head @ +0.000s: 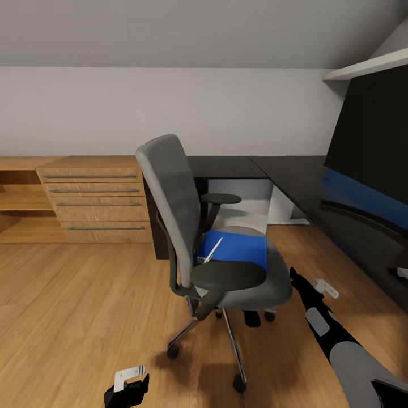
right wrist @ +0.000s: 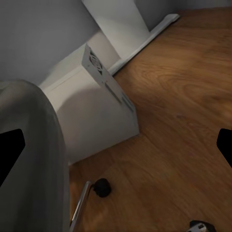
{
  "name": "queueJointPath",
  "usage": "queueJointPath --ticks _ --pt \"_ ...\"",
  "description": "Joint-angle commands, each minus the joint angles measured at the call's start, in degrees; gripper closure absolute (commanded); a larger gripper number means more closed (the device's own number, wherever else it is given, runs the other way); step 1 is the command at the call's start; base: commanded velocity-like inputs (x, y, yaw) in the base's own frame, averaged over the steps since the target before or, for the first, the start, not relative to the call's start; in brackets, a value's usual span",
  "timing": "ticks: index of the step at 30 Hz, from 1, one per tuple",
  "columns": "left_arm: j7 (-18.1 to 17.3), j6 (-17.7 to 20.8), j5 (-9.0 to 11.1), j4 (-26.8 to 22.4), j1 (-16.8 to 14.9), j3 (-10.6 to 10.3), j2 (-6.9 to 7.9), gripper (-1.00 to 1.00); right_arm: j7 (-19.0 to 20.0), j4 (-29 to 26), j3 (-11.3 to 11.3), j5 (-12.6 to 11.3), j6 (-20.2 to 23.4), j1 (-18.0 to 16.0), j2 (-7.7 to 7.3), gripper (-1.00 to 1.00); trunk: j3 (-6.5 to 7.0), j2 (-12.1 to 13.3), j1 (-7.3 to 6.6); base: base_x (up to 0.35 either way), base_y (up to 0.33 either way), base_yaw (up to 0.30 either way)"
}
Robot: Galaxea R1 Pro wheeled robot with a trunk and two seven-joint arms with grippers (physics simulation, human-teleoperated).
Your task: In the bedroom, organize the workspace by keeping the computer under the desk, ensuring the monitor is on the desk, placing the keyboard on the desk next to the monitor, placing the mouse on the desk next to the keyboard, moving the folder from the swivel chair onto the desk next to the mouse, stacking the notebook on top of the folder with the pen on top of the notebook, and positioning the swivel chair next to the desk.
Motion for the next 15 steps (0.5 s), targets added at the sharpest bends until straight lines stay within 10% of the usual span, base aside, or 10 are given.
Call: queueJointPath --ticks 1,15 --pt "0.0 -0.1 0.3 0.0 0.0 0.1 -0.01 -1.00 0.5 0.4 0.3 -0.6 -0.3 0.0 0.07 -1.00 -0.06 0.0 0.00 0.000 0.000 0.000" --pt "0.0 -0.1 0.3 0.0 0.0 0.1 0.04 -1.00 0.6 0.4 0.3 -0.6 -0.7 0.0 0.14 -1.00 -0.06 0.0 0.00 0.000 0.000 0.093"
